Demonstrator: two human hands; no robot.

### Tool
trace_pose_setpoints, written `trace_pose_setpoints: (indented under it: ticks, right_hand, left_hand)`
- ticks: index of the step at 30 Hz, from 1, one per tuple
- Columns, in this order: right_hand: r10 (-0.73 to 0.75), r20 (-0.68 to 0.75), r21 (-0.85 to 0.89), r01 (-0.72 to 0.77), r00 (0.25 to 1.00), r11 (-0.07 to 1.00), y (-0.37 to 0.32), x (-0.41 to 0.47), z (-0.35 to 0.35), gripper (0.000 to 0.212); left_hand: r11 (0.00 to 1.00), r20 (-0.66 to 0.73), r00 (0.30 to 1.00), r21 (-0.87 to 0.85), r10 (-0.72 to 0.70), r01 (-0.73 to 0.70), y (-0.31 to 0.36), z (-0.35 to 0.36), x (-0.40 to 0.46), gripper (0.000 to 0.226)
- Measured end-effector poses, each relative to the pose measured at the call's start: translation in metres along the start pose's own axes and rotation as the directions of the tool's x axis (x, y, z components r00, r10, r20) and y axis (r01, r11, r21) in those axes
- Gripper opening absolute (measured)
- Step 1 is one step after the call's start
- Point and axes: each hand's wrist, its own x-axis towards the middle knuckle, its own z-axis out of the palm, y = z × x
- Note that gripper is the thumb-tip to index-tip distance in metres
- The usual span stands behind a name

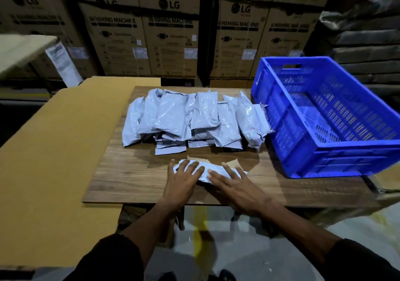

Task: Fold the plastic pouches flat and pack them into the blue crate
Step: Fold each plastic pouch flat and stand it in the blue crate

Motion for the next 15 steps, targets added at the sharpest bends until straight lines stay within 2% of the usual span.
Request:
trace_pose_setpoints:
  ticks: [2,4,7,10,12,15]
  right_hand:
    - [-0.103,-0.041,-0.155,0.096,0.994,0.983,-0.009,0.0,-0.005,0.072]
    - [-0.159,-0.021,-0.214,0.151,0.987,0.965,-0.02,0.002,-0.008,0.066]
    - [-0.146,0.068,-0.216,0.158,0.987,0.964,-0.02,0.01,-0.015,0.056]
    - [-0.179,-0.031,-0.152,0.172,0.983,0.973,-0.015,0.022,-0.021,0.031]
    - [-0.139,-0.094,-0.107,0.129,0.986,0.986,-0.014,0.025,-0.028,0.036]
    - [-0.061,-0.001,-0.046,0.061,0.998,0.997,-0.009,0.027,-0.041,0.062]
  left_hand:
    - [1.0,0.018,1.0,-0.003,-0.007,0.007,0.001,-0.005,0.001,0.048]
    - [1.0,0.05,0.999,0.013,-0.007,0.007,-0.001,-0.007,0.004,0.053]
    - [1.0,0.072,0.997,-0.027,-0.006,0.008,0.0,-0.018,0.01,0.059]
    - [0.992,0.033,0.999,-0.122,0.014,-0.009,-0.002,-0.026,0.016,0.055]
    - [0.992,-0.014,1.0,-0.126,-0.003,0.001,-0.005,-0.025,0.018,0.062]
    - [0.963,-0.169,0.976,-0.256,-0.136,0.09,-0.008,-0.016,0.011,0.075]
